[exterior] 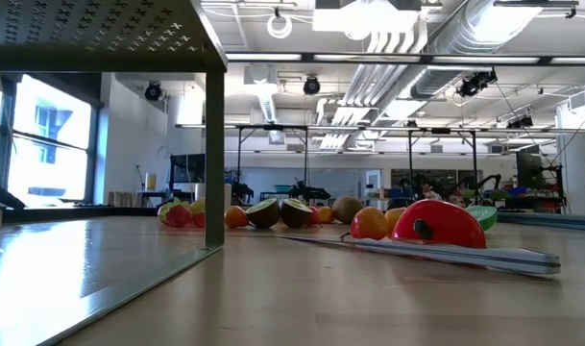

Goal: Pick & Place Fruit
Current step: Put the red strainer bowl on the shelf

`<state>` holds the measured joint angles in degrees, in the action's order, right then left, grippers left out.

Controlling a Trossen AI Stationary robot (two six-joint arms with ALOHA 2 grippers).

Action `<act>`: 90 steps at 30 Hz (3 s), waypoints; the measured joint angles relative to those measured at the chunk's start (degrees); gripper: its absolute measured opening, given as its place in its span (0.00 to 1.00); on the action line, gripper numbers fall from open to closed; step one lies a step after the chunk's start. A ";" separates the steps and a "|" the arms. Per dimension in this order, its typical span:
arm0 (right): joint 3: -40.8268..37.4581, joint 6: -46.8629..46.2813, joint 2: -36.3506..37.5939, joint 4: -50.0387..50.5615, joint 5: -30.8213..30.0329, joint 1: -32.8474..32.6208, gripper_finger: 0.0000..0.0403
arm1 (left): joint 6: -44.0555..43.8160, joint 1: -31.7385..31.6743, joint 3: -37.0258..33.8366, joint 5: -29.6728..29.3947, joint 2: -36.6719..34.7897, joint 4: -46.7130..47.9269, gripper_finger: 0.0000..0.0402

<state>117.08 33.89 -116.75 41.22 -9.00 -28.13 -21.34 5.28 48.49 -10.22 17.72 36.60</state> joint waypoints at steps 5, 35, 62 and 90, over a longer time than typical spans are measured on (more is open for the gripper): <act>0.00 0.21 0.00 -2.76 -2.48 0.00 0.30 | -0.02 0.00 0.00 0.00 0.00 -0.02 0.00; 0.00 -8.22 2.88 -5.59 -12.84 -4.37 0.56 | -0.14 0.00 0.00 0.61 0.00 -0.04 0.00; 0.02 -52.31 19.58 18.94 -42.23 -11.62 0.16 | 1.34 0.01 -0.01 5.16 0.00 -0.02 0.00; -23.45 -44.56 19.28 -15.27 -23.83 5.60 0.00 | 0.54 0.02 -1.38 9.22 0.02 3.91 0.00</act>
<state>93.62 -10.67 -97.47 25.95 -32.83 -22.53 -20.81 5.30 47.11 -1.00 17.74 40.50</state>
